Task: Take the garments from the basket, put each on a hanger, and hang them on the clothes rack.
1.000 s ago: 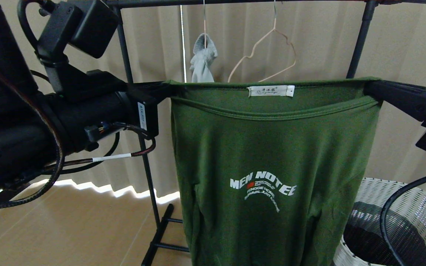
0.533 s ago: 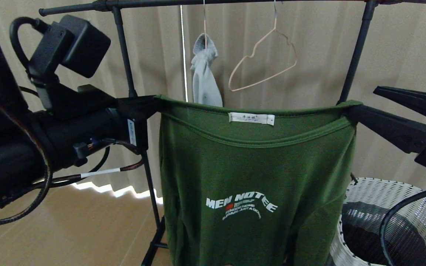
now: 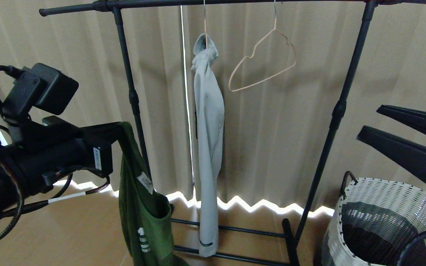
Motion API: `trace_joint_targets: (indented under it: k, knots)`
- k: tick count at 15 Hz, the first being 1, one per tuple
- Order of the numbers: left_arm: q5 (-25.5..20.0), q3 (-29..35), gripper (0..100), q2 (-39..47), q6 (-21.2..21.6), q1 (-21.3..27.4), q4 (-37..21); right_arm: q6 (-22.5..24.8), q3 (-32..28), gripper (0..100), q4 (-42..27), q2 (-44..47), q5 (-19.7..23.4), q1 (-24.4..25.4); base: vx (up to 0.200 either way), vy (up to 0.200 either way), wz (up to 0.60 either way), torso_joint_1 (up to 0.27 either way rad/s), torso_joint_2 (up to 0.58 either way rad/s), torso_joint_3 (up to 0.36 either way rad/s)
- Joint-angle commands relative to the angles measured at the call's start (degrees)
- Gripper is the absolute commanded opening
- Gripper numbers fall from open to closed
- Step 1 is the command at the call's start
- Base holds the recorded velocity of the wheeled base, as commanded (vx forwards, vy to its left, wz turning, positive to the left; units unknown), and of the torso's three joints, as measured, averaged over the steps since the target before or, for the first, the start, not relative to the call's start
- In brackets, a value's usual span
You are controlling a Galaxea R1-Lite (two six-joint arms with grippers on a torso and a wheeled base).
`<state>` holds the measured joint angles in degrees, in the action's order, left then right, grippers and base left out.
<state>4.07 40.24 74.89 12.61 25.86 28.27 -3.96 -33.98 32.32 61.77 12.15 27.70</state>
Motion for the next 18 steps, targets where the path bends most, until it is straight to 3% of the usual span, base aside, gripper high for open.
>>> trace_joint_targets:
  k: [1, 4, 7, 9, 15, 18]
  knots:
    - [0.06, -0.51, 0, -2.03, 0.05, -0.37, 0.03, 0.62, 2.69, 100, 0.03, -1.3, -0.29, -0.45, 0.0, 0.0, 0.0, 0.0, 0.0, 0.0]
    - [0.41, -0.95, 0, -5.8, 0.84, -3.97, -0.41, 3.43, 7.26, 100, -0.33, -3.67, -0.46, -4.58, 0.0, 0.0, 0.0, 0.0, 0.0, 0.0]
    - [0.32, -3.24, 0, -10.38, 2.51, -8.98, -0.58, 9.76, 11.12, 100, -0.41, -1.83, -0.55, -14.86, 0.0, 0.0, 0.0, 0.0, 0.0, 0.0]
    - [0.15, -5.26, 0, -12.57, 2.51, -9.51, -0.58, 13.28, 13.41, 100, 0.11, -1.39, -0.55, -19.0, 0.0, 0.0, 0.0, 0.0, 0.0, 0.0]
    - [-0.29, -4.73, 0, -12.31, 2.6, -8.89, -0.32, 13.37, 13.67, 100, 0.29, -1.39, -0.55, -21.19, 0.0, 0.0, 0.0, 0.0, 0.0, 0.0]
    - [-1.7, -3.59, 0, -11.34, 2.6, -8.89, -0.14, 13.45, 13.5, 100, 3.98, 0.54, -0.64, -23.48, 0.0, 0.0, 0.0, 0.0, 0.0, 0.0]
